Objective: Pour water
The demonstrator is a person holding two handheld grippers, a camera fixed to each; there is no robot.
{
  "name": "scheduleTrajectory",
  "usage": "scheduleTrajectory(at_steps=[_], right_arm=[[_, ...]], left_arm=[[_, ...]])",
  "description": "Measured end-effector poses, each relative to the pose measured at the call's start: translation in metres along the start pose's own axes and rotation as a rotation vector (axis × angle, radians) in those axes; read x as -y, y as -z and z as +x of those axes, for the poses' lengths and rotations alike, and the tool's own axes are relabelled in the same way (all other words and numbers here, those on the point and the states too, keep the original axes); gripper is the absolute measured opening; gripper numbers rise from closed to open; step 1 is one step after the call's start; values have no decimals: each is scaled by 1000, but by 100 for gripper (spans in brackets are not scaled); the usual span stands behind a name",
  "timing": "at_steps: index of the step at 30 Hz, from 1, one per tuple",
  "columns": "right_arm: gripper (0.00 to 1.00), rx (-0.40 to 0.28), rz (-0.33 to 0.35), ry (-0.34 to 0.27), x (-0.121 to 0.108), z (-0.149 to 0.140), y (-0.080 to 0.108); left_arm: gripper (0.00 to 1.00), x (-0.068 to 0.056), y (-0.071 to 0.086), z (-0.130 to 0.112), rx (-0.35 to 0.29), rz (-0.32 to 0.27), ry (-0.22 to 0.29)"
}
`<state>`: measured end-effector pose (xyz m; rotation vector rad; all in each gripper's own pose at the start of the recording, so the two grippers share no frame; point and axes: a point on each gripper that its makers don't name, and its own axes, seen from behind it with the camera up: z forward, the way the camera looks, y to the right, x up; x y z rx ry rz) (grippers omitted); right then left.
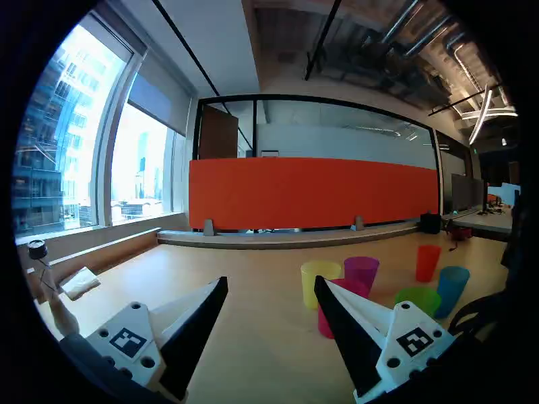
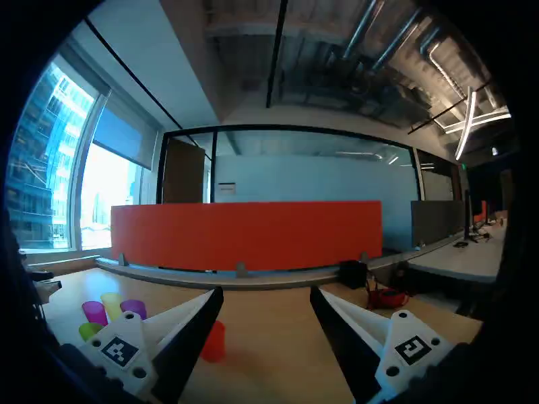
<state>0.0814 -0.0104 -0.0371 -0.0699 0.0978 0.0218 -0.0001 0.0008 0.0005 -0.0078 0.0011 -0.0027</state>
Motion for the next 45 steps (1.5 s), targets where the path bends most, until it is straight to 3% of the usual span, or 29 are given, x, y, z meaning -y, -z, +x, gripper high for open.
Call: scheduleTrajectory(at_steps=[20,29,45], right_arm=[[99,-20,9,29,-5,5,0],[99,2,41,47,-2,-15,-6],[99,29,66,18,5,-59,-23]], left_arm=[[96,-1,-1,0,1,-2,-2],[96,-2,-1,0,1,-2,-2],[96,-1,-1,0,1,-2,-2]])
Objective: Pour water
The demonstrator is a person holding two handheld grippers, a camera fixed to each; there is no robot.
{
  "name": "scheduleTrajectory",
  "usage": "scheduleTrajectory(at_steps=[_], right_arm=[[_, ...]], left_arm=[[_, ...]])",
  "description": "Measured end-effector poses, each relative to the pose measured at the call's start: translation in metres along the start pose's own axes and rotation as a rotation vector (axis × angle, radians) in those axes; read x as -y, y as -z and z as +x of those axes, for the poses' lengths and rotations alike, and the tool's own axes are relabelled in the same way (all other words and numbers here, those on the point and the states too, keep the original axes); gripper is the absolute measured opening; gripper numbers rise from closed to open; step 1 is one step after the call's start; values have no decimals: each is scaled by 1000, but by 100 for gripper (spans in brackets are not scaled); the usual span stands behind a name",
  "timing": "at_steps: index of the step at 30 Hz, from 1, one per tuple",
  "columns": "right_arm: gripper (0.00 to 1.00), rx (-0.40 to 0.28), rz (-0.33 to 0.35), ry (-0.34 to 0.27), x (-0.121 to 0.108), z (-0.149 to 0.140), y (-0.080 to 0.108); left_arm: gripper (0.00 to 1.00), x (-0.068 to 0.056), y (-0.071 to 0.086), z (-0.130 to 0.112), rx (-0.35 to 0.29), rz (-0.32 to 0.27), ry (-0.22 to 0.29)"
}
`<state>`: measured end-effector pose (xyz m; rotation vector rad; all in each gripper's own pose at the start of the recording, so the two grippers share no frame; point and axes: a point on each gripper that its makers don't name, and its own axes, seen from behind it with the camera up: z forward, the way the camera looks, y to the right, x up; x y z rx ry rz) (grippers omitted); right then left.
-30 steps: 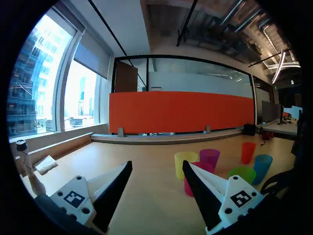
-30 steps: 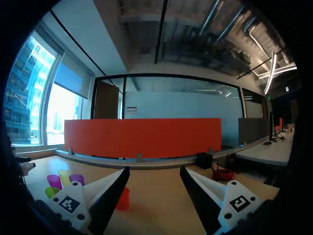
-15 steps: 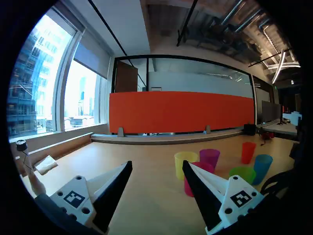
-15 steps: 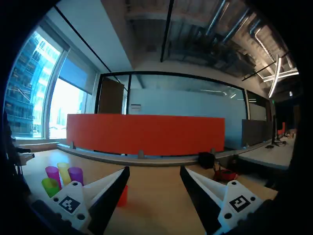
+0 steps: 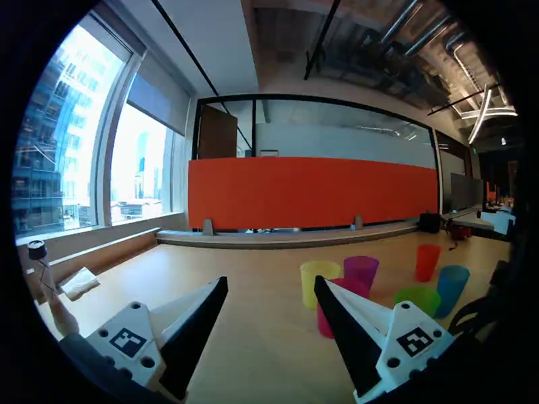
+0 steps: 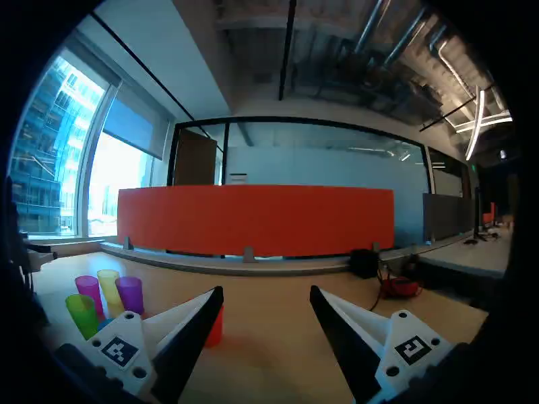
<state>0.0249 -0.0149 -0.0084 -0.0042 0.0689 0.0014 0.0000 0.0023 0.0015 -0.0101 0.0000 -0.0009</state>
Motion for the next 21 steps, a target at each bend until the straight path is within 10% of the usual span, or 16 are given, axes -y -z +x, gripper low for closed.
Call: scheduleTrajectory(at_steps=[21], right_arm=[[99,56,-7,-7,-13,-28,1]], left_arm=[[95,0,0,0,0,0,0]])
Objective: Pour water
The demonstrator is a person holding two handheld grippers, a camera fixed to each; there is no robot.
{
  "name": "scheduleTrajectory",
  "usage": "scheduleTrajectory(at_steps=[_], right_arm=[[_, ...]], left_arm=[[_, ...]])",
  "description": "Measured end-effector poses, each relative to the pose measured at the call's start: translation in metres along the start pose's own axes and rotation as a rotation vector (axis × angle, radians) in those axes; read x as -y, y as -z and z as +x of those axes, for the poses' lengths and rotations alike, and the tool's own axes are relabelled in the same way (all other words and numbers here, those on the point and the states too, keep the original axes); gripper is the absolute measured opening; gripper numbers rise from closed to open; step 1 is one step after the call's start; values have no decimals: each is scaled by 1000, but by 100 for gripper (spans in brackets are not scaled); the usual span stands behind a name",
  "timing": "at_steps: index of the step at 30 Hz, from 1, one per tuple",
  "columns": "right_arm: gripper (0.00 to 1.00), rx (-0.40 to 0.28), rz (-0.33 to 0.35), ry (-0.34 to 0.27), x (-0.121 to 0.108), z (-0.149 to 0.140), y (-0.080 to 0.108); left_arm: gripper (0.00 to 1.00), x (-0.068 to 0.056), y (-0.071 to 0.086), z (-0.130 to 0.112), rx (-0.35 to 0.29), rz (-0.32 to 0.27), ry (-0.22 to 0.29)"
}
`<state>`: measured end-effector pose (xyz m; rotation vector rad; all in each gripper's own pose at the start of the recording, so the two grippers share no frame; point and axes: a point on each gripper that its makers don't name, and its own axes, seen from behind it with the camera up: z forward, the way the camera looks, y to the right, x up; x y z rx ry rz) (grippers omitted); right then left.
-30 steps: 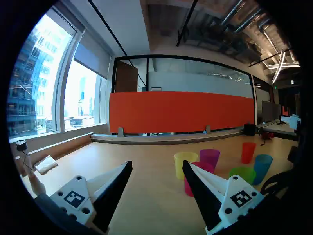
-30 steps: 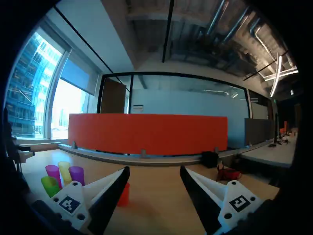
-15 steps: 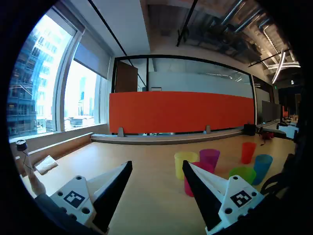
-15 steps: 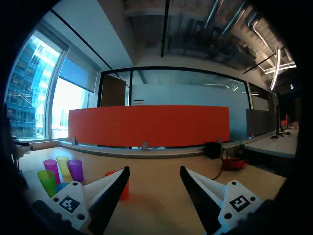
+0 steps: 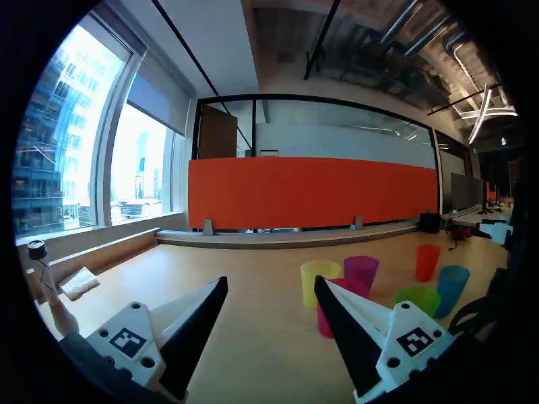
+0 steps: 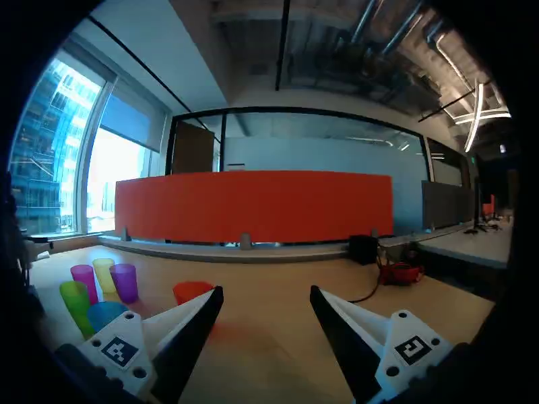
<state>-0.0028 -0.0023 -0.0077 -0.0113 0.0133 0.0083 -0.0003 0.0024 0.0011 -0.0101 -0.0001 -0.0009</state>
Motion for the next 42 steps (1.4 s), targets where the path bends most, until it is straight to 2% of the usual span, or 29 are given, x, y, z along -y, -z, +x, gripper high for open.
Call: scheduleTrajectory(at_steps=[42], right_arm=[[99,13,-8,3,-1,-1,1]], left_arm=[[95,-1,0,0,0,0,0]])
